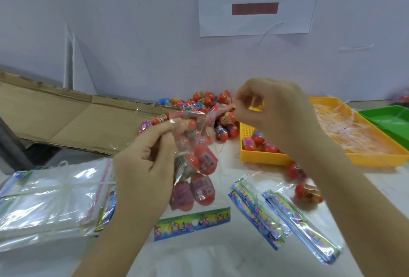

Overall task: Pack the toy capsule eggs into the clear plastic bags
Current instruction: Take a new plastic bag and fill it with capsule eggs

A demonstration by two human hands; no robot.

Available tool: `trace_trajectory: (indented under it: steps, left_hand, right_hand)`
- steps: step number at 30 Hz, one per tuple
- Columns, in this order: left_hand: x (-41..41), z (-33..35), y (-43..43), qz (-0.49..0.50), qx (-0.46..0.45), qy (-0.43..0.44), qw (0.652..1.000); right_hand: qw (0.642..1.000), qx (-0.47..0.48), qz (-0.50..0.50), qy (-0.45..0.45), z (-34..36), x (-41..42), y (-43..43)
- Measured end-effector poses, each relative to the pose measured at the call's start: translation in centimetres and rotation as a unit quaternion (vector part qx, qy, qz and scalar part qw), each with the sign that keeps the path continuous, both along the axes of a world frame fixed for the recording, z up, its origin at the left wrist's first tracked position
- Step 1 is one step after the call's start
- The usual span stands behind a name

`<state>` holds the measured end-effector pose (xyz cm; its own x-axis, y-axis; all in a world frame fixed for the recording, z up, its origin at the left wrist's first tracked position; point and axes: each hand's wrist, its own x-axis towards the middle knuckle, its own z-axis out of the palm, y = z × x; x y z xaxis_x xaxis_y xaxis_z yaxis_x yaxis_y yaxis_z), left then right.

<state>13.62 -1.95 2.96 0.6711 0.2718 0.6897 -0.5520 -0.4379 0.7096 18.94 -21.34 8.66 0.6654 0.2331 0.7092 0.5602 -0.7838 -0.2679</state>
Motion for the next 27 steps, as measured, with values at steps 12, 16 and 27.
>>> trace_trajectory:
  steps: [12,16,27]
  left_hand:
    - [0.8,-0.4,0.4,-0.079,-0.086,0.127,0.985]
    - [0.7,-0.8,-0.1,-0.091,-0.076,0.151,0.981]
    - [1.4,-1.5,0.7,-0.076,-0.115,0.139,0.981]
  right_hand:
    - [0.979,-0.154,0.027,0.129,-1.3,0.2,-8.7]
    - [0.971,-0.189,0.039,0.14,-1.0,0.1,-10.0]
    - [0.945,-0.222,-0.14,0.196,-2.8,3.8,-17.1]
